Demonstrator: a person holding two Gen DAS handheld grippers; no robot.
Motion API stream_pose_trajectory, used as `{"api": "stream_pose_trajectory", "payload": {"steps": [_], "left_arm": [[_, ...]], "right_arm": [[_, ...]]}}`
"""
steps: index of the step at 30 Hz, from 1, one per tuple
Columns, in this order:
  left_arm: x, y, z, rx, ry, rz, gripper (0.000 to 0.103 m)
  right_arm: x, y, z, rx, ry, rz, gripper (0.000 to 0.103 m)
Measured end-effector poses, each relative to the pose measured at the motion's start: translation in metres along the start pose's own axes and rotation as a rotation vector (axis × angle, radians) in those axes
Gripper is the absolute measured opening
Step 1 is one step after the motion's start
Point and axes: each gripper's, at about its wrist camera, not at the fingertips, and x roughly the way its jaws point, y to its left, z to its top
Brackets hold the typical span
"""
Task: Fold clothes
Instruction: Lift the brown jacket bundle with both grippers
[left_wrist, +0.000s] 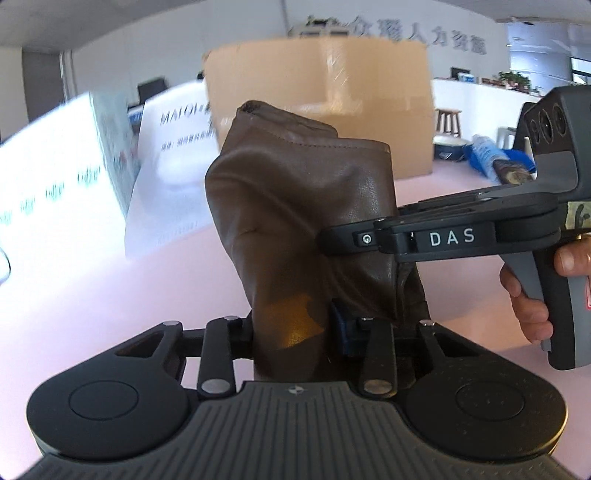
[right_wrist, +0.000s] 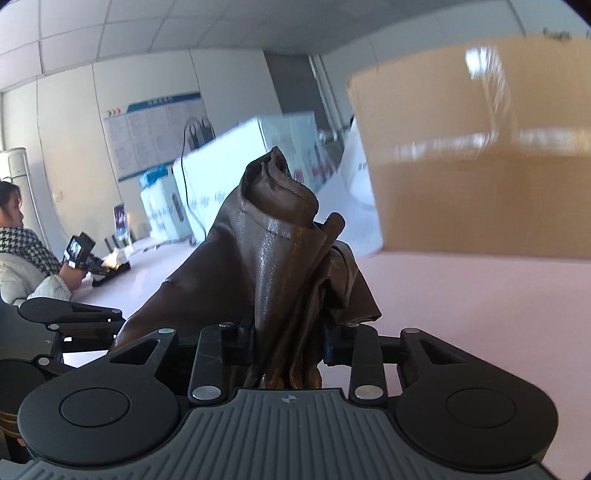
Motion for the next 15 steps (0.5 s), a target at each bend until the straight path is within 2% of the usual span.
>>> {"api": "stream_pose_trajectory", "payload": {"steps": [4, 9, 12, 15], "left_arm": [[-0.011, -0.017, 0.023, 0.050, -0.074, -0.047, 0.031], [-0.017, -0.069, 0.073, 0.164, -0.193, -0.185, 0.030], [-0.018, -0.113, 0.104, 0.242, -0.259, -0.319, 0.030], [-0.011, -0.172, 0.140, 0.281, -0.285, -0.512, 0.030]], "right_arm": [[-0.050, -0.002, 0.011, -0.004, -0.128, -0.078, 0.027], [-0.140, -0.020, 0.024, 0.012, -0.272, -0.246, 0.027], [-0.209, -0.031, 0.028, 0.028, -0.340, -0.390, 0.027], [-0.291, -0.047, 0.027, 0.113, -0.393, -0.558, 0.028]]}}
